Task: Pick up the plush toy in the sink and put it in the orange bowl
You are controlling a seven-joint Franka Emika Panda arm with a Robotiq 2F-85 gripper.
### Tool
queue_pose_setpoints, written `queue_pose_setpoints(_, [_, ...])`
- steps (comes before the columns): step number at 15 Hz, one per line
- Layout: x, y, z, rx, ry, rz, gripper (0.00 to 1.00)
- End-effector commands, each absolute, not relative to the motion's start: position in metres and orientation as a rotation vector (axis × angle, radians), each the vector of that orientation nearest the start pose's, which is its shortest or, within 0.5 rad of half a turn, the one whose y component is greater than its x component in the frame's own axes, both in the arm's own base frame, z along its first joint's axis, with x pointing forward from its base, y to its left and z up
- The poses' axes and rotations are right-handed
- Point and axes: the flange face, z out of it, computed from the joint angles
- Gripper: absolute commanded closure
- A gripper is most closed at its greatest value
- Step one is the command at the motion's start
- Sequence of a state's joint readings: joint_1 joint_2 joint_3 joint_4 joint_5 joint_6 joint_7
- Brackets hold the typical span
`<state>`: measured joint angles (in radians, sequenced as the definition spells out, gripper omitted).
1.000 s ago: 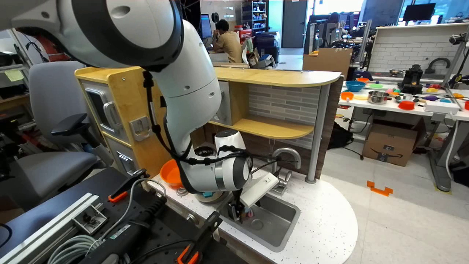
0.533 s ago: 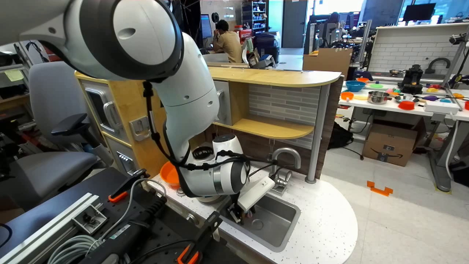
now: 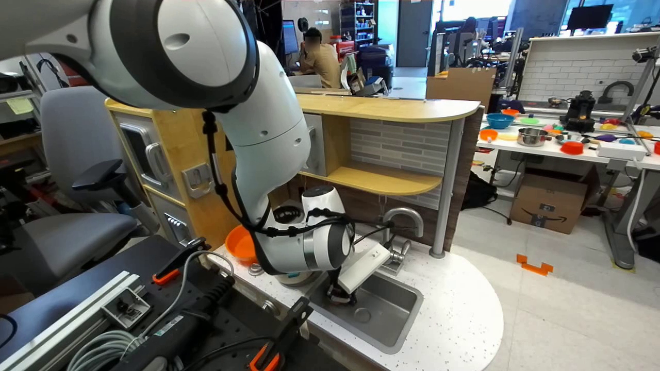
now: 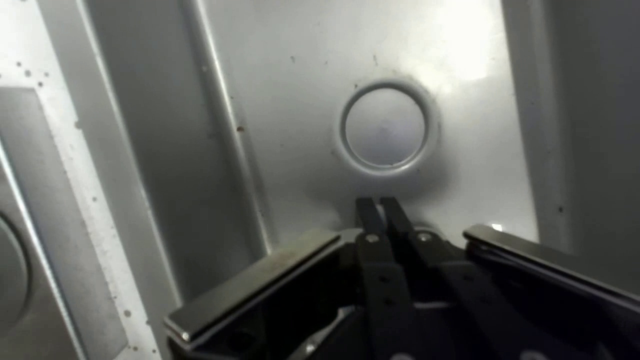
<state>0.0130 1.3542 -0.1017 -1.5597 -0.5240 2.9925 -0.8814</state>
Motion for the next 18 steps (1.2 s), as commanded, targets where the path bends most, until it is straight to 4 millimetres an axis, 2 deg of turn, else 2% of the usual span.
queue_pose_setpoints(1, [0.581,-0.029,-0.116,-2.6,-2.107,-0.011,1.0])
queue_pose_setpoints(5, [0.568,-0.053,-0.08,-2.691,-1.974,-0.05,0.99])
queue_pose_setpoints(9, [0.546,-0.083,-0.024,-2.82,-1.856,-0.172,0.99])
queue_pose_setpoints(12, [0.524,-0.097,0.018,-2.875,-1.77,-0.236,0.99])
queue_pose_setpoints(15, [0.496,-0.1,0.058,-2.894,-1.702,-0.281,0.99])
queue_pose_setpoints(18, [0.463,-0.086,0.096,-2.871,-1.669,-0.288,0.99])
